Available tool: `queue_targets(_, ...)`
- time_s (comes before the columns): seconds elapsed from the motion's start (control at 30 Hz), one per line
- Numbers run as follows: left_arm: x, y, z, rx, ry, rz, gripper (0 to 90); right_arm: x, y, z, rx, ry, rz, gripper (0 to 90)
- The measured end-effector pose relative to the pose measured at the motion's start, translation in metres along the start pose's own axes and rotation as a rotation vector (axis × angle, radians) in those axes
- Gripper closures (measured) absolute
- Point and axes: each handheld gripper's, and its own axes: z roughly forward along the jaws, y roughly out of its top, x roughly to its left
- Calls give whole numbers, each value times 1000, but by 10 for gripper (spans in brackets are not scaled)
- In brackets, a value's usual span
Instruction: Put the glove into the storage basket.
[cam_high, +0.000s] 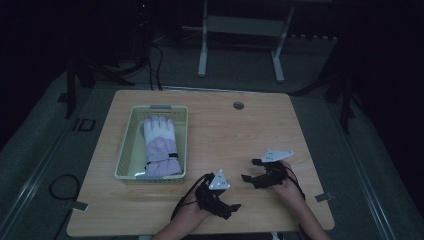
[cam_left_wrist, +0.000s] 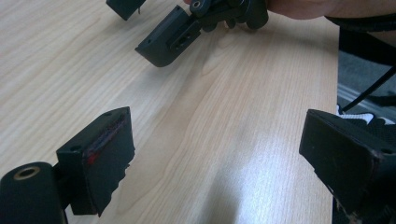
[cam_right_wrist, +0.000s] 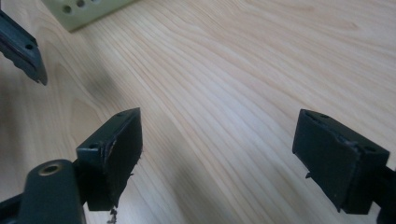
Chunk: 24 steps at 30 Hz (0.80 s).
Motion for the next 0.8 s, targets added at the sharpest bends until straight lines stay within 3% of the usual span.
queue_targets(0.17,-2,-5,3,-22,-8,9,105,-4,-12,-9,-21,-23,-2,161)
queue_targets(0.47,4,-14,3,-30,21,-6,105,-13,-29,-30,-57,-65,7,161)
queue_targets(0.8,5,-23,-2,-42,50,12,106,-18,-35,-36,-91,-77,15,161)
